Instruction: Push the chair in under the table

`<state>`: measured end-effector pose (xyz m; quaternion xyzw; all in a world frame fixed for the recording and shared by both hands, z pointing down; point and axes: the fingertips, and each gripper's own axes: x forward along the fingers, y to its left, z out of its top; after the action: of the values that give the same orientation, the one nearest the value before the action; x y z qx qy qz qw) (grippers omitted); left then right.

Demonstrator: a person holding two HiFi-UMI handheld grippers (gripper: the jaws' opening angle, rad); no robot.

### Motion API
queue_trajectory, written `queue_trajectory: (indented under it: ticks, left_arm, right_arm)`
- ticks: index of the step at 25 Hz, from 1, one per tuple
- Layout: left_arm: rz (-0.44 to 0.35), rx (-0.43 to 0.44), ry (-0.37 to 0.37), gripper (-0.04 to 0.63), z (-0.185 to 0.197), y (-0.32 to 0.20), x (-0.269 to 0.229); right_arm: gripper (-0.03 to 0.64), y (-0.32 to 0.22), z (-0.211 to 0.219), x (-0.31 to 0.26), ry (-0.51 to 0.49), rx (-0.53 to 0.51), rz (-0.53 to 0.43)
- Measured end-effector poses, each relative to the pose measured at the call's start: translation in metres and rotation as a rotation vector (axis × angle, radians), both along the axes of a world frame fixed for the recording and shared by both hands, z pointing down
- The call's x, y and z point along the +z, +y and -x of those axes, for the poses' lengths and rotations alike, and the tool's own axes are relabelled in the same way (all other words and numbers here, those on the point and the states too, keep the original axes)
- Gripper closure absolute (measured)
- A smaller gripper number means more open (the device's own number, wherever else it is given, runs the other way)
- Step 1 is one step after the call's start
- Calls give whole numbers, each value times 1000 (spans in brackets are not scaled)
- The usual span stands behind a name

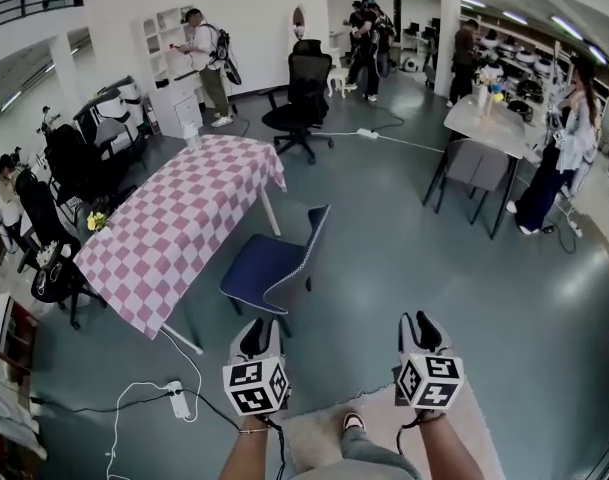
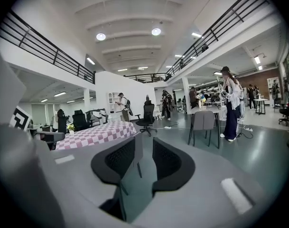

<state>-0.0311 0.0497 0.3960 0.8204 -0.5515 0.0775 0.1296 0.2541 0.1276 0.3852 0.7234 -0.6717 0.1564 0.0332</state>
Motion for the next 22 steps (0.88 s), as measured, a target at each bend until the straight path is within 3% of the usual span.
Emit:
queue_trajectory:
  ticks: [2,6,14,22]
  left_arm:
    - [-8,-4,10,489,6,3,-3]
    - [-12,-21,20,489,56,54,5]
    - [-2,-74,4,489,27,21,6]
    - [21,-114,-8,489,20,-16,17]
  right_arm:
    - [506,1,8,-5,7,-12,-5]
    - [506,46,57,-2,9,-28,-17]
    - [506,2,12,7,-32,-58,3]
    - [506,-42,-2,24,-60,-83,28]
